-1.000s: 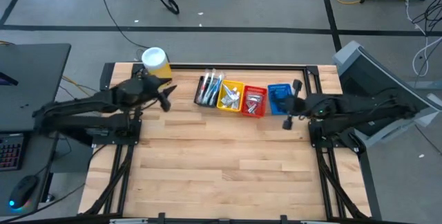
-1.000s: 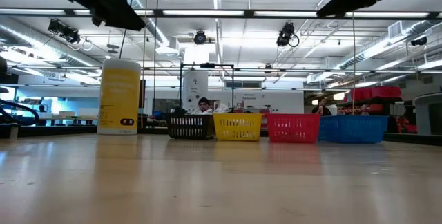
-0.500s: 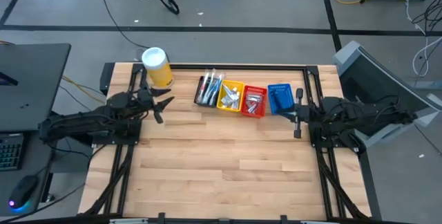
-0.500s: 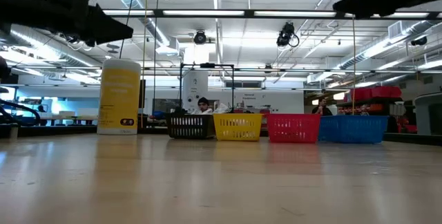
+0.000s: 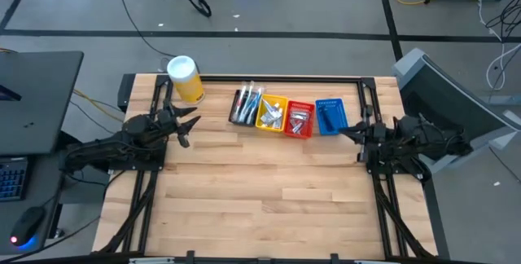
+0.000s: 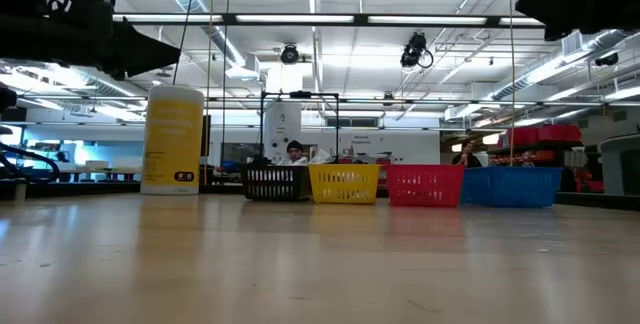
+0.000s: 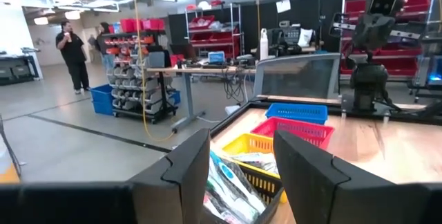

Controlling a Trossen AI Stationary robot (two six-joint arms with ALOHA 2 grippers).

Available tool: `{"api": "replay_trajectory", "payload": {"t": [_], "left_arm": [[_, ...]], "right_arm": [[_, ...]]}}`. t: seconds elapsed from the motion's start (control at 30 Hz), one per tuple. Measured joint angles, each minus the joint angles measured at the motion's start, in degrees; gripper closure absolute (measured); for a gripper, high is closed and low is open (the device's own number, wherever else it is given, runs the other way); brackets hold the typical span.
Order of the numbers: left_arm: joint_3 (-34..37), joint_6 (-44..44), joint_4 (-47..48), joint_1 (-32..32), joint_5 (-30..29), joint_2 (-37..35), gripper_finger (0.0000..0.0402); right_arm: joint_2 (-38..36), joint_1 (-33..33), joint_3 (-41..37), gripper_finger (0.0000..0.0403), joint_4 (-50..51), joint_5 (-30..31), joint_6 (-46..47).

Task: Pick & Place Travel size toiletries
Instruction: Return to Home Position

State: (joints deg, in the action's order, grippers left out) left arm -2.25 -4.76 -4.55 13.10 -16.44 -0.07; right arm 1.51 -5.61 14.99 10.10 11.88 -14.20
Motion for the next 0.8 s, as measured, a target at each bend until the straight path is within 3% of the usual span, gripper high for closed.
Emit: {"api": "replay_trajectory", "payload": {"t": [0.47, 0.8], "left_arm": [[1.7, 4.9, 0.9, 0.0, 2.7, 0.7, 0.0233], [1.8, 5.8, 0.7, 0.0, 2.6, 0.8, 0.0233]], "right_arm": [[-1.4, 0.0, -7.0, 0.0403, 0.1, 0.4, 7.3], [-0.9, 0.0, -14.5, 0.0403, -12.6, -1.7, 9.2]]}}
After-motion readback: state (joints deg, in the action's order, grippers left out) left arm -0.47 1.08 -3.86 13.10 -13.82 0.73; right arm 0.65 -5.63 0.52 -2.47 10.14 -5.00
